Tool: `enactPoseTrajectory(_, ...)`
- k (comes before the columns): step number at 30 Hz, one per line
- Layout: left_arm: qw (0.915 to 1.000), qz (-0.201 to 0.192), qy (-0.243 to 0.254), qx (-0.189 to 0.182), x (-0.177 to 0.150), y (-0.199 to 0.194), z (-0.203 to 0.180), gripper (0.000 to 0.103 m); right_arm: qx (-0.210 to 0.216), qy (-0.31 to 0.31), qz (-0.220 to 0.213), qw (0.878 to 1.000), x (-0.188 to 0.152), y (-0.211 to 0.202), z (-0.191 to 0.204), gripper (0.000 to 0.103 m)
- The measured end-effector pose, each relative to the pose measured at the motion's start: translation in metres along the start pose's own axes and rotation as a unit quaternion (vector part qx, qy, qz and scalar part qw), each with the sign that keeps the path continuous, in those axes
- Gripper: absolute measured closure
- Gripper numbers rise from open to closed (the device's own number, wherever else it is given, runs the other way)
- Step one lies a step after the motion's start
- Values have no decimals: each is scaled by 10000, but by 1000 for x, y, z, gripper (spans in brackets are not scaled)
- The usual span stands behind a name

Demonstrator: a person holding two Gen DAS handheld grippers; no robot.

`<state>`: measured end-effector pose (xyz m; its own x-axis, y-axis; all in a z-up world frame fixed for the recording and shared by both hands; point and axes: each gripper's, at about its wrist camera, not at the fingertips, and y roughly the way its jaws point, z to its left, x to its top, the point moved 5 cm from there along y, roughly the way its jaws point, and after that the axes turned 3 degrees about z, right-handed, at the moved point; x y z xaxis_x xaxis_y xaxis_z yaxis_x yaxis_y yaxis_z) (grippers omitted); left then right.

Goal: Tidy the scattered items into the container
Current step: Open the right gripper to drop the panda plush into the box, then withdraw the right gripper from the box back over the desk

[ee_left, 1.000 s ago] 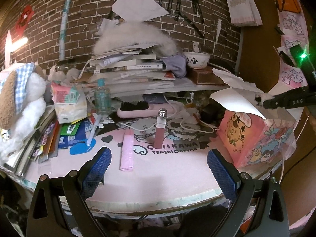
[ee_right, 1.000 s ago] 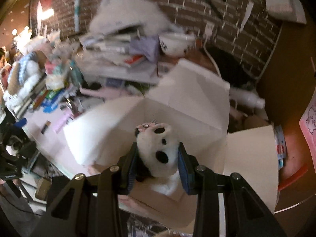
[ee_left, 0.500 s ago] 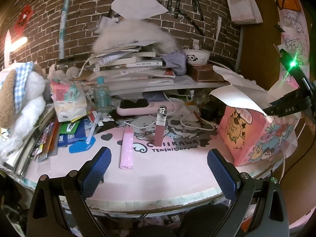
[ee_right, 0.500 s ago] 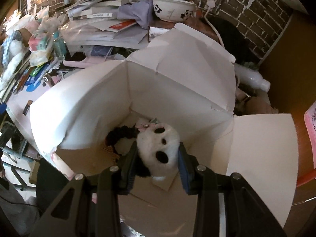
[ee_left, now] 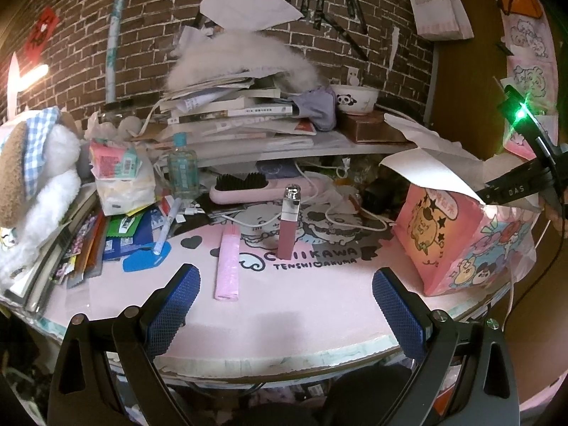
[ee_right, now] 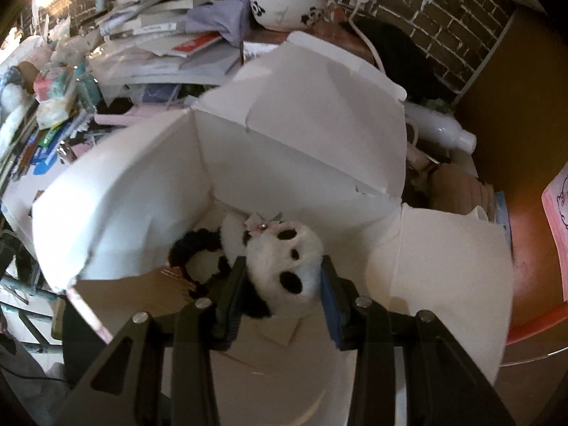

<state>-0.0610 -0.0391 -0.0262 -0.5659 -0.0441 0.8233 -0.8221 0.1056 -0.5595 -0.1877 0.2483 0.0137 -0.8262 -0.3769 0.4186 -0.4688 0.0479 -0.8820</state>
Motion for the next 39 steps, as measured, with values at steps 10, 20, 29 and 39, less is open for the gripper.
enactPoseTrajectory(10, 10000, -1, -64, -39, -1, 2, 2, 5, -80, -68, -337, 9994, -1, -12, 5, 30)
enactPoseTrajectory(20, 9999, -45, -141, -21, -1, 3, 8, 5, 370, 18, -1279, 9911, 0, -55, 19, 23)
enactPoseTrajectory(29, 9995, -156, -70, -274, -1, 10, 7, 5, 1284, -535, -2535, 9573, -19, -116, 75, 23)
enactPoseTrajectory(39, 9983, -360, 24, -458, 5, 34, 9, 5, 2344, -975, -3066, 9174, -82, -105, 149, 23)
